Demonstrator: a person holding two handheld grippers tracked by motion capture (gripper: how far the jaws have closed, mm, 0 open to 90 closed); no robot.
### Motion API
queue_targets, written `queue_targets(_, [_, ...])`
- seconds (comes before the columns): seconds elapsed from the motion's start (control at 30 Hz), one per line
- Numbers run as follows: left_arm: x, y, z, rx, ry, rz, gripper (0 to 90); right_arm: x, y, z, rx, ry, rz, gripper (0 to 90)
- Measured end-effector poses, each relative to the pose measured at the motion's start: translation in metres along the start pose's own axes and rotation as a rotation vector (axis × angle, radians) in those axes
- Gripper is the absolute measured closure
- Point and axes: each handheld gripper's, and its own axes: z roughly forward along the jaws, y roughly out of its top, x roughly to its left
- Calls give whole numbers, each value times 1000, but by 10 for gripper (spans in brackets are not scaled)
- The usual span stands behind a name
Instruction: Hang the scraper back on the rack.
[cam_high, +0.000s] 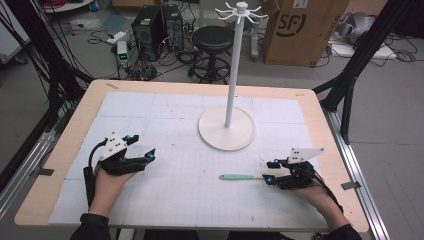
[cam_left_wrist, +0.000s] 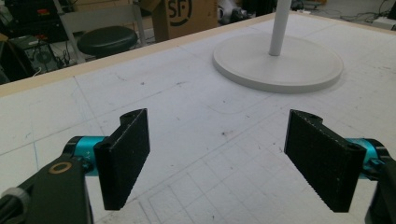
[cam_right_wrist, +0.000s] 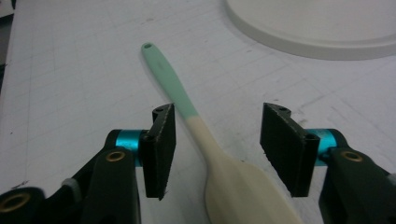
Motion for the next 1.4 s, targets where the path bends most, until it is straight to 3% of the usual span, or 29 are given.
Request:
queue_targets(0.37, [-2,-1,0,9,-10,6,233,5,6,27,133,42,-74,625])
queue_targets(0.5, [-2,-1,0,10,-14,7,233,5,7,27,145,15,-84,712])
queue_targets(0.7, [-3,-1,0,12,-20,11,234,11,8,28,154,-10,-131,757])
queue_targets(1.03, [-5,-1,1,12,-24,17,241,13,14,27,203,-9,-105,813])
queue_targets(1.1, [-5,-1,0,5,-30,11,241,14,17,24,198,-20,-92,814])
queue_targets(1.27, [-4,-1,-1,-11,-57,0,242,15,38,4,94,-28,-31,815])
queue_targets(1.4, [-3,-1,-1,-17,-85,-10,242,12,51,-8,51,-42,-2,815])
